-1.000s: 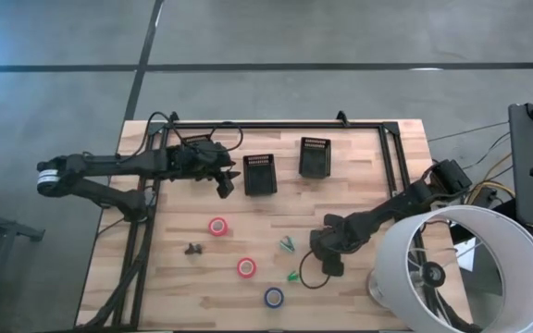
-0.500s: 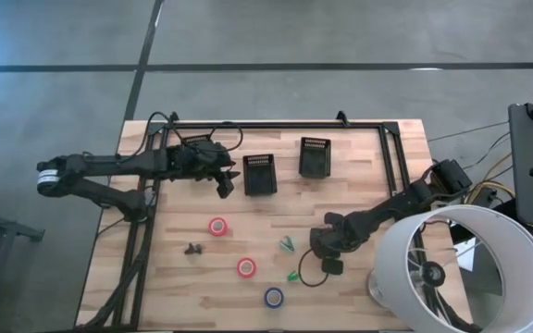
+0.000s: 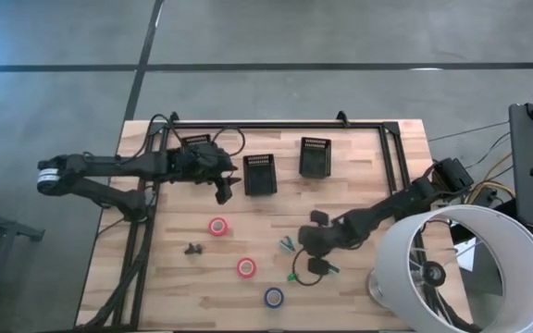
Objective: Pick and place Stapler, Stapler remover, tape
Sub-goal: Put the yellow stapler into the left black bin
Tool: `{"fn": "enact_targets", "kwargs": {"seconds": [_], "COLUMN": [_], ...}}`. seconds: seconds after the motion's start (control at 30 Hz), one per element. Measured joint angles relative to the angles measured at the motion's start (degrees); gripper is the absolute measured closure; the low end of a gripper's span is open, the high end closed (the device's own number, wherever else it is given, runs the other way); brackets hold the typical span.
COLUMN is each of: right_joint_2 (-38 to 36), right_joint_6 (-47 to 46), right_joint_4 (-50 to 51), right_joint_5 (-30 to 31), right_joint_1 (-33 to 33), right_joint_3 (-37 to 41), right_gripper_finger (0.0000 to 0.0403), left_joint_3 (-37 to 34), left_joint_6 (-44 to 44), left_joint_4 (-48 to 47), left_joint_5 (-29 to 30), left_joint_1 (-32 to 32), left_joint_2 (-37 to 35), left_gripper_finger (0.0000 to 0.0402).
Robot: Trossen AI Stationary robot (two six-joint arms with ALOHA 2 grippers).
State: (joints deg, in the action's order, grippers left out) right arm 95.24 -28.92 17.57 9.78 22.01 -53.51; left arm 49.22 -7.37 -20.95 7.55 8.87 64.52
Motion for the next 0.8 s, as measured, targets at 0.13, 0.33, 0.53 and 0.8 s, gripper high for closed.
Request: {"fn": "enact_targets", "kwargs": {"seconds": [0.13,0.33,0.53,0.8], "right_joint_2": [-0.03,-0.15,-0.15,0.17], "right_joint_6": [5.65,14.30,20.09,21.04], "right_joint_4": [-7.00,-18.73,-31.08,-45.33], "right_joint_5": [6.18,11.09,7.61,3.72], "right_joint_1": [-3.38,-10.37,-15.37,-18.03], "right_joint_3": [-2.32,-4.44,-4.36,-4.36], "right_gripper_finger": [0.0335,0.0335,0.0335,0.0335], "left_joint_3": [-2.47,-12.94,-26.19,-33.37], "left_joint_6": [0.91,0.80,-7.77,-9.25], "left_joint_4": [3.92,26.34,54.63,77.55], "left_joint_5": [-0.45,-0.59,-0.55,3.77], "left_joint_1": [-3.73,-10.89,-14.22,-14.27], "left_joint_2": [0.01,0.01,0.75,6.67], "left_gripper_finger": [0.0223,0.0223,0.0223,0.0223]}}
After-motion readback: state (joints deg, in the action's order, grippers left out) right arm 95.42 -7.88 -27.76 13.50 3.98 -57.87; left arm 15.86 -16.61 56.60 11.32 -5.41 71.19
